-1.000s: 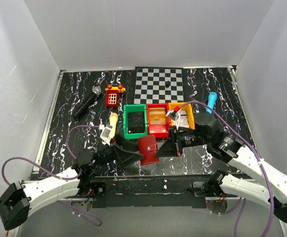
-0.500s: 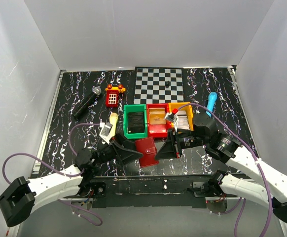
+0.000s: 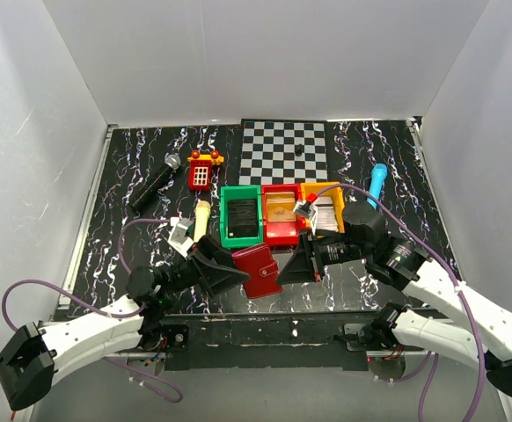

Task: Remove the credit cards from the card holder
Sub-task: Pick up the card holder from the center of the board.

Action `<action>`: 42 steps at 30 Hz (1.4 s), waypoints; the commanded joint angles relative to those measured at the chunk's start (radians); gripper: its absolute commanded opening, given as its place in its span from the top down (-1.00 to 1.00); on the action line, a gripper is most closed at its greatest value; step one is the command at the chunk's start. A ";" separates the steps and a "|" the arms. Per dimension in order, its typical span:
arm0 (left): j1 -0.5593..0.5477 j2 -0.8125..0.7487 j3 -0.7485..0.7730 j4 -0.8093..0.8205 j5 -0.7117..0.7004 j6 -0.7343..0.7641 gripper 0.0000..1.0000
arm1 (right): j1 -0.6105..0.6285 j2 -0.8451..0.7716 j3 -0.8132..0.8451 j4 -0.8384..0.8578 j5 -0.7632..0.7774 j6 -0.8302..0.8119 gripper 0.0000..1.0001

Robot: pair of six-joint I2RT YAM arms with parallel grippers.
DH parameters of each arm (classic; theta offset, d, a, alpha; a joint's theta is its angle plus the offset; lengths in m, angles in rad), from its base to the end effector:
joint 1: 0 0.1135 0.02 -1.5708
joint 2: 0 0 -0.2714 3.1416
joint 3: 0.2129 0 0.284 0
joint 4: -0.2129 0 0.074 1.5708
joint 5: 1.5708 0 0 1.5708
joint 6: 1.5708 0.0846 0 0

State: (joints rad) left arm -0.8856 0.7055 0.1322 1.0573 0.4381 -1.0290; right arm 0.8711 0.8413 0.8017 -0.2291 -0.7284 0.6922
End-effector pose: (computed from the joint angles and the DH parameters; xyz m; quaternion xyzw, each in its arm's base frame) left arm 0.1067 -0.1872 0.2594 0.1494 0.5167 -0.7478 0.3892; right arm 0.1186 0.2283 0.3284 -0.2814 0.7210 0.6000 0.2023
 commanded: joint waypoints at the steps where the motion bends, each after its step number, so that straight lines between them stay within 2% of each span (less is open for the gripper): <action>1: 0.004 -0.001 0.043 -0.025 0.024 0.020 -0.01 | 0.002 0.010 -0.002 0.031 0.001 -0.020 0.97; 6: 0.004 0.032 0.070 -0.039 0.050 0.032 0.25 | 0.002 0.024 0.010 0.027 -0.003 -0.025 0.97; 9: 0.004 0.028 0.072 -0.046 0.048 0.035 0.50 | 0.002 0.019 0.014 0.014 0.001 -0.029 0.97; 12: 0.004 -0.004 0.081 -0.097 0.036 0.043 0.77 | 0.002 0.009 0.051 -0.085 0.058 -0.065 0.97; 14: 0.004 -0.047 0.113 -0.207 0.019 0.069 0.99 | 0.000 -0.005 0.114 -0.214 0.127 -0.129 0.38; 15: 0.004 -0.075 0.144 -0.309 0.002 0.087 1.00 | 0.000 -0.011 0.152 -0.278 0.170 -0.158 0.09; 16: 0.004 -0.098 0.177 -0.433 -0.027 0.116 1.00 | 0.000 -0.019 0.186 -0.332 0.222 -0.192 -0.07; 18: 0.004 -0.129 0.269 -0.657 -0.087 0.174 1.00 | 0.002 -0.028 0.263 -0.438 0.306 -0.229 -0.25; 21: 0.002 -0.117 0.409 -0.938 -0.195 0.233 1.00 | 0.026 -0.027 0.364 -0.536 0.453 -0.246 -0.28; 22: 0.001 -0.100 0.453 -1.012 -0.226 0.251 1.00 | 0.055 -0.016 0.393 -0.562 0.540 -0.244 -0.39; 25: -0.030 -0.025 0.572 -1.216 -0.375 0.261 1.00 | 0.179 0.028 0.464 -0.627 0.841 -0.227 -0.39; 29: -0.140 0.118 0.755 -1.510 -0.687 0.210 1.00 | 0.337 0.164 0.580 -0.719 1.220 -0.192 -0.36; 30: -0.157 0.161 0.805 -1.569 -0.729 0.195 1.00 | 0.377 0.211 0.621 -0.777 1.323 -0.178 -0.36; 33: -0.197 0.233 0.883 -1.662 -0.809 0.141 1.00 | 0.466 0.352 0.746 -0.906 1.556 -0.140 -0.36; 35: -0.205 0.241 0.899 -1.677 -0.826 0.098 1.00 | 0.496 0.413 0.801 -0.944 1.641 -0.120 -0.37; 38: -0.205 0.256 0.944 -1.726 -0.845 0.037 1.00 | 0.514 0.436 0.805 -0.890 1.657 -0.150 -0.45; 42: -0.205 0.279 0.981 -1.746 -0.840 -0.017 1.00 | 0.517 0.415 0.743 -0.767 1.623 -0.166 -0.43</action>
State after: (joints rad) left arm -1.0866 0.9897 1.0382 -0.6388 -0.3397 -0.9596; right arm 1.3819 1.3102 1.5558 -1.0744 0.7902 0.5266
